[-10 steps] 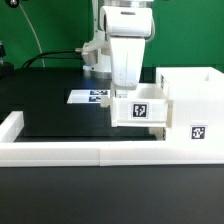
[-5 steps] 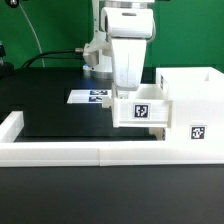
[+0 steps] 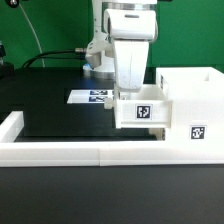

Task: Assemble drawer

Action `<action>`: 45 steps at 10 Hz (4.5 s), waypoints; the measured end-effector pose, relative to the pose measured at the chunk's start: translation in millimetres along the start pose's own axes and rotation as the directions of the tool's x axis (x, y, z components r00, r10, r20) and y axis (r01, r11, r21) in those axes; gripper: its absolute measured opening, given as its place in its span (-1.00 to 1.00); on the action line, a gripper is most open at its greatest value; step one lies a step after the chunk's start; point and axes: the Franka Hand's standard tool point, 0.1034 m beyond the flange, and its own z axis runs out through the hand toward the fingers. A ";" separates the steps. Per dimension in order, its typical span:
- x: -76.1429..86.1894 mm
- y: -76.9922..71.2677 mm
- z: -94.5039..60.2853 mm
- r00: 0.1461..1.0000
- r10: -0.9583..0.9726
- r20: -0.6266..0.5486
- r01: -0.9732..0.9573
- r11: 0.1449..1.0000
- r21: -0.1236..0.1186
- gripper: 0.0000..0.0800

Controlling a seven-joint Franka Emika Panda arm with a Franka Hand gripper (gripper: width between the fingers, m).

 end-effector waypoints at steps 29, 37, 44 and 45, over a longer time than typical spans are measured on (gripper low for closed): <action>11.9 9.7 -14.5 0.999 -0.045 0.017 0.046 0.998 -0.046 -0.05; -47.5 15.9 -46.0 0.995 -0.092 0.030 0.093 0.994 -0.058 0.62; -52.7 17.6 0.5 0.987 -0.111 -0.115 0.113 0.993 0.013 0.62; -47.3 16.8 1.4 0.989 -0.086 -0.117 0.088 0.996 0.015 0.62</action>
Offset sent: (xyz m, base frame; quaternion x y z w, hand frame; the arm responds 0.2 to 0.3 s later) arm 0.0000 0.0000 0.0000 0.0000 0.0000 0.0000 1.0000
